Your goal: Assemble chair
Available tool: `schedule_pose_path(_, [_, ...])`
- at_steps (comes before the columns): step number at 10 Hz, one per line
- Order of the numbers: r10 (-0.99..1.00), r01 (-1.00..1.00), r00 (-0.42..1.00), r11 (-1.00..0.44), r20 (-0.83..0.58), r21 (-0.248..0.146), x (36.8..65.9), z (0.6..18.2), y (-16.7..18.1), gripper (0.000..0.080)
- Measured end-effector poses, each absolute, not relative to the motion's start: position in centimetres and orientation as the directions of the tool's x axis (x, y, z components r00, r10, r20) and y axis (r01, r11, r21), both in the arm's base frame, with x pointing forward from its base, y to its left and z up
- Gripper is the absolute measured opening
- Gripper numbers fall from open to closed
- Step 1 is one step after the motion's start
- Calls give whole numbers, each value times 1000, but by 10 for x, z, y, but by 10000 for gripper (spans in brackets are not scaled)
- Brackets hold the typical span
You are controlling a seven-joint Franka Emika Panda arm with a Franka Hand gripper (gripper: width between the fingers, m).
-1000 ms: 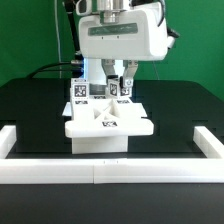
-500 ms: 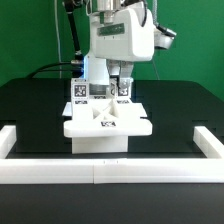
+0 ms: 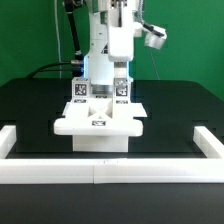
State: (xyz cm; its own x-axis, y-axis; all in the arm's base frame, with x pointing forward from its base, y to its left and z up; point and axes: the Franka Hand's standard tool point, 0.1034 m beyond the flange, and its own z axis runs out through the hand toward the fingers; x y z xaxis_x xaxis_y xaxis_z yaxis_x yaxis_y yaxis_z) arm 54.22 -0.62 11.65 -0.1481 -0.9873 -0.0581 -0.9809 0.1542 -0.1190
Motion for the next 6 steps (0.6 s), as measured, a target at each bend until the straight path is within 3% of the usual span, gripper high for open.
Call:
schedule_pose_path(3, [-953,-948,-292,299,-78,-111,543,117,-4,285])
schedule_pose_path(5, [-956,-950,-283,291,-77,-112,543,117,-4,286])
schedule_pose_path(6, [-956,-951,-282,289,-77,-112,543,117,-4,451])
